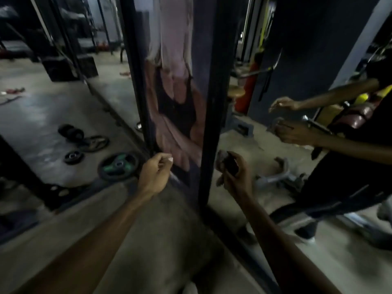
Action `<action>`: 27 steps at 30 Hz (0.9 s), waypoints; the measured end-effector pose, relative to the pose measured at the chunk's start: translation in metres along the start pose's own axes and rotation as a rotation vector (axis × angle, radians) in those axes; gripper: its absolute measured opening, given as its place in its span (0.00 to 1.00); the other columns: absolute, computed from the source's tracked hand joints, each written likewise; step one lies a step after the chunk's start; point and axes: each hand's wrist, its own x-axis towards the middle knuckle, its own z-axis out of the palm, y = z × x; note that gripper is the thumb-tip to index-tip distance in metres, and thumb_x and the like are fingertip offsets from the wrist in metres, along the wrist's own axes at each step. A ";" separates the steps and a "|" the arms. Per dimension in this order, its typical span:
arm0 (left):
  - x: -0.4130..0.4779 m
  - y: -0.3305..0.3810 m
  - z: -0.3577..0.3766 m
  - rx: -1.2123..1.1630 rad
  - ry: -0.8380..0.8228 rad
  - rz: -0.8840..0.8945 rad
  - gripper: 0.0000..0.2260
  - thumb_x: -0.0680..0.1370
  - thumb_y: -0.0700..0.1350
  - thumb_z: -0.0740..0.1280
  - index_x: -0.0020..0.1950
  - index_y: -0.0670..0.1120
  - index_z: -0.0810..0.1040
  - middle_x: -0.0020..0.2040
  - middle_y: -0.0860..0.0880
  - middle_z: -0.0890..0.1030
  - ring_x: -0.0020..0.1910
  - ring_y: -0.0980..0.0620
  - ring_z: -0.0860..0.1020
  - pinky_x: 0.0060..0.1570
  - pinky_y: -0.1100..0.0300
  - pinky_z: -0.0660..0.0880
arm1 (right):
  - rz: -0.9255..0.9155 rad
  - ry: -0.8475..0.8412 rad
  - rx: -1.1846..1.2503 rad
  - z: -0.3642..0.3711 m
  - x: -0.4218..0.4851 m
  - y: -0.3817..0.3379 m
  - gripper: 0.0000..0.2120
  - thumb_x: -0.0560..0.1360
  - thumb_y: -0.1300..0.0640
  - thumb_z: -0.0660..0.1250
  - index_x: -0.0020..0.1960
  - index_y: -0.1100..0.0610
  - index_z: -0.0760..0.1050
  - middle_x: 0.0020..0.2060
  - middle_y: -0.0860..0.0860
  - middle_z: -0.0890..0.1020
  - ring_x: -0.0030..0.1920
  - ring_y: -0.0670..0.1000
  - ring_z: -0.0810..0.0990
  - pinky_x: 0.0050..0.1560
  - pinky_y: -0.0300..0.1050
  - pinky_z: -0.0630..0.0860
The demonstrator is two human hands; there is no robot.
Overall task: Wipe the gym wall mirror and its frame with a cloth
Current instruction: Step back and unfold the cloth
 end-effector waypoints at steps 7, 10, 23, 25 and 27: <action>-0.154 -0.009 0.065 -0.060 -0.144 -0.126 0.11 0.77 0.54 0.65 0.54 0.51 0.81 0.44 0.59 0.82 0.42 0.67 0.79 0.44 0.73 0.72 | 0.168 0.045 -0.060 -0.075 -0.119 0.051 0.13 0.80 0.61 0.69 0.63 0.52 0.76 0.51 0.55 0.84 0.32 0.56 0.84 0.30 0.49 0.81; -0.225 0.000 0.101 -0.079 -0.155 -0.198 0.12 0.74 0.55 0.64 0.53 0.53 0.81 0.43 0.61 0.81 0.40 0.70 0.78 0.42 0.75 0.71 | 0.163 0.022 -0.122 -0.118 -0.168 0.076 0.13 0.77 0.52 0.71 0.61 0.45 0.76 0.53 0.47 0.83 0.43 0.58 0.86 0.42 0.58 0.84; -0.504 0.074 0.213 -0.167 -0.119 -0.364 0.12 0.75 0.53 0.64 0.52 0.48 0.80 0.43 0.53 0.82 0.42 0.57 0.78 0.42 0.72 0.72 | 0.033 -0.250 -0.159 -0.323 -0.384 0.097 0.07 0.79 0.71 0.66 0.43 0.67 0.75 0.39 0.58 0.76 0.39 0.55 0.77 0.38 0.39 0.75; -0.534 0.092 0.228 -0.169 -0.171 -0.366 0.07 0.76 0.51 0.65 0.49 0.52 0.79 0.43 0.54 0.81 0.42 0.58 0.78 0.40 0.74 0.72 | 0.072 -0.218 -0.166 -0.353 -0.412 0.101 0.06 0.77 0.73 0.65 0.42 0.67 0.76 0.38 0.57 0.76 0.39 0.51 0.77 0.39 0.36 0.75; -0.556 0.102 0.241 -0.154 -0.235 -0.366 0.02 0.80 0.48 0.67 0.50 0.53 0.79 0.43 0.55 0.81 0.43 0.58 0.78 0.41 0.71 0.72 | 0.162 -0.127 -0.150 -0.377 -0.440 0.106 0.06 0.77 0.73 0.66 0.45 0.65 0.78 0.39 0.53 0.79 0.40 0.41 0.79 0.41 0.30 0.76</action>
